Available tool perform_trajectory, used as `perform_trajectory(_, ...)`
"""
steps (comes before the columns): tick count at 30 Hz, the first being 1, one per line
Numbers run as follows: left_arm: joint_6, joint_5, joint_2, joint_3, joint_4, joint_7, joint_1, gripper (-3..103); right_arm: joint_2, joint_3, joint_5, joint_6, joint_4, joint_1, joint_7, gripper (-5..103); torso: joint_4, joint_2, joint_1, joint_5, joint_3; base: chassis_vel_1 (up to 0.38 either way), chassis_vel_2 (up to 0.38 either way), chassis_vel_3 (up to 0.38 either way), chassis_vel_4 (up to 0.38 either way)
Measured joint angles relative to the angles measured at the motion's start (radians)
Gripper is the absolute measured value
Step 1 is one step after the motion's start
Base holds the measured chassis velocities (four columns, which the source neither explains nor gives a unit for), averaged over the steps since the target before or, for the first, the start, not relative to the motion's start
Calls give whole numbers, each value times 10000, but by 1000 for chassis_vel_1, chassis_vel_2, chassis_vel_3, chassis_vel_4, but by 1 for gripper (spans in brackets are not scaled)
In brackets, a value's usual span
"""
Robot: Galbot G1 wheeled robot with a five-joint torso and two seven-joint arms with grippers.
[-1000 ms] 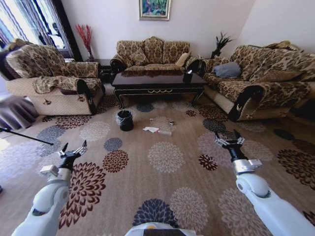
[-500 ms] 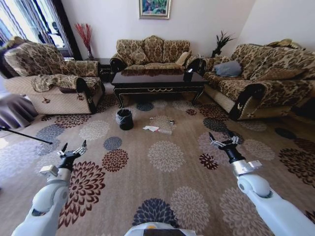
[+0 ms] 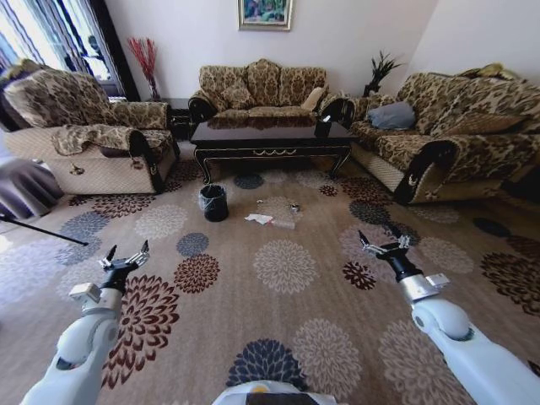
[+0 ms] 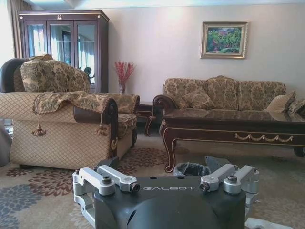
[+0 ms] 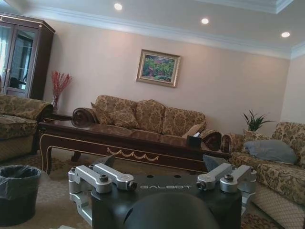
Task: Move to the front of the table and pick up the trash from the floor, then place it into the trash bin.
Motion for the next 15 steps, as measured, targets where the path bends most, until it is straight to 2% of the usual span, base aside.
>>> perform_trajectory(15, -15, 28, -22, -4, 24, 7, -1, 100, -300, 243, 460, -483, 211, -14, -142, 100, 1, -629, -238, 0, -391, 0, 0, 0, 0)
